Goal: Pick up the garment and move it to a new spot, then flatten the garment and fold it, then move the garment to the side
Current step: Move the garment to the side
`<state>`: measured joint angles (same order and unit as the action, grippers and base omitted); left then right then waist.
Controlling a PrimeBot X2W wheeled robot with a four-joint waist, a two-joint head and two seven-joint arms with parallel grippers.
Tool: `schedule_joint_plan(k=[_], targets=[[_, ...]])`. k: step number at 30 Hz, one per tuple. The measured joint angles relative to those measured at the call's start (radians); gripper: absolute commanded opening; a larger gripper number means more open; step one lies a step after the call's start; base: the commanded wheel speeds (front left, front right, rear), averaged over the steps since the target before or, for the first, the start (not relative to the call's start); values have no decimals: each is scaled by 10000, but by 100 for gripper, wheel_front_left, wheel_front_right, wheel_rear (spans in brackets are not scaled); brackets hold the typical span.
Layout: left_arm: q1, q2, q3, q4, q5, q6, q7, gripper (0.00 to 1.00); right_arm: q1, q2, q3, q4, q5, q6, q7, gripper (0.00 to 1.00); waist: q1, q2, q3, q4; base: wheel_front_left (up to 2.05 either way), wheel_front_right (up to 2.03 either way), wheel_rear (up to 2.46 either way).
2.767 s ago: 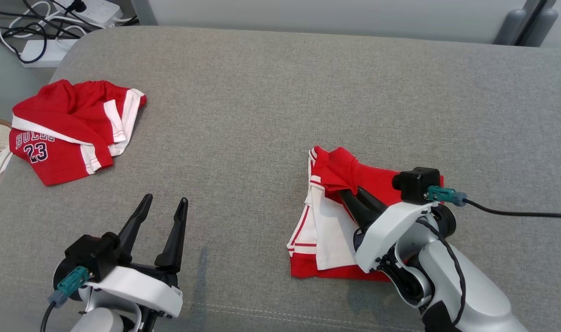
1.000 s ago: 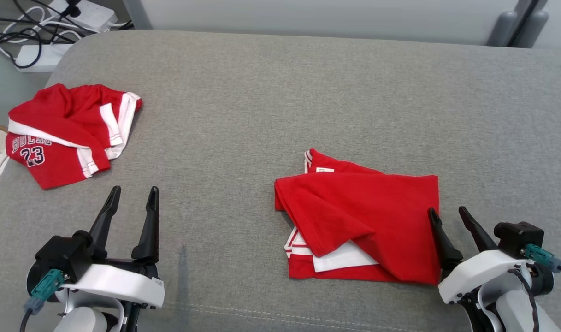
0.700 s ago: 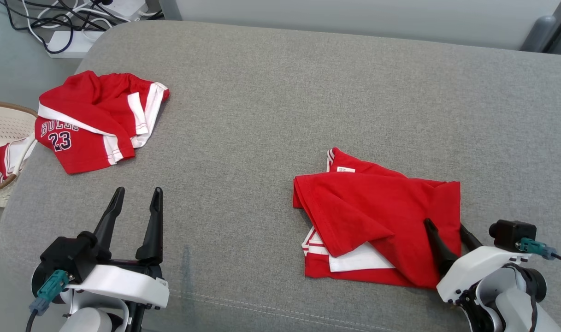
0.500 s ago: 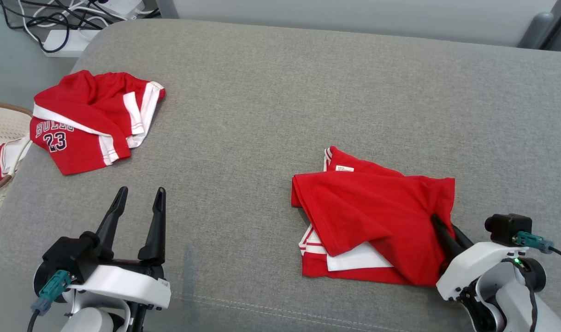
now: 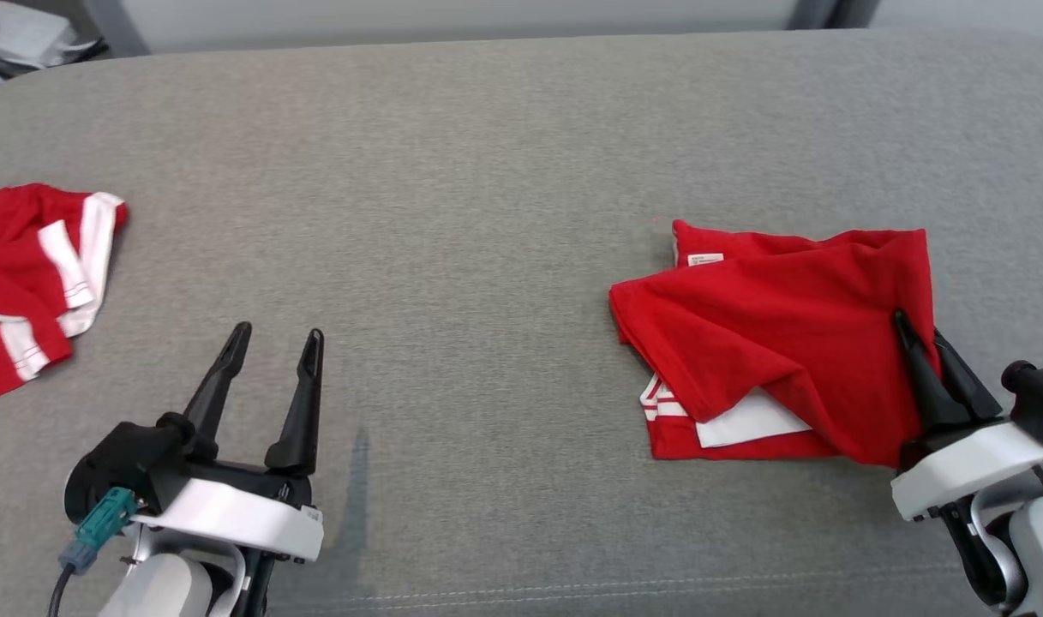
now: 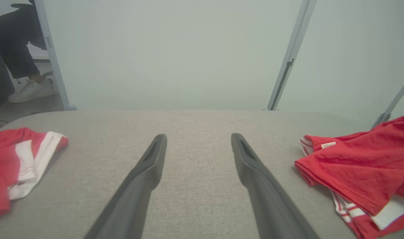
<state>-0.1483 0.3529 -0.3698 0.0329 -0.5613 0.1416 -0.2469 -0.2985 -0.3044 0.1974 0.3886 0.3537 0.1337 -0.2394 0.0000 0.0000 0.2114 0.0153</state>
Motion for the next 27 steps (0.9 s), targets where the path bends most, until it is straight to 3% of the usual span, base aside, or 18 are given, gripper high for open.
schedule_joint_plan(k=[9,14,19,27], targets=[[-378,378,35,-353,138,4,261,100,506,180,-240,-1264,-307,0,251,0,0,0,430,-1893,0,0,0],[-641,474,31,-564,199,6,426,100,-634,-397,1089,-1417,-326,-2,454,0,0,0,777,-2647,0,0,0],[-1047,508,-38,-604,249,-8,456,100,-3075,-1584,2439,-1250,-17,2,621,0,0,0,1264,-2859,0,0,0],[-1510,349,-282,-472,284,-238,397,100,-4547,-2867,3229,543,1158,0,639,0,0,0,1655,-2325,0,0,0]])
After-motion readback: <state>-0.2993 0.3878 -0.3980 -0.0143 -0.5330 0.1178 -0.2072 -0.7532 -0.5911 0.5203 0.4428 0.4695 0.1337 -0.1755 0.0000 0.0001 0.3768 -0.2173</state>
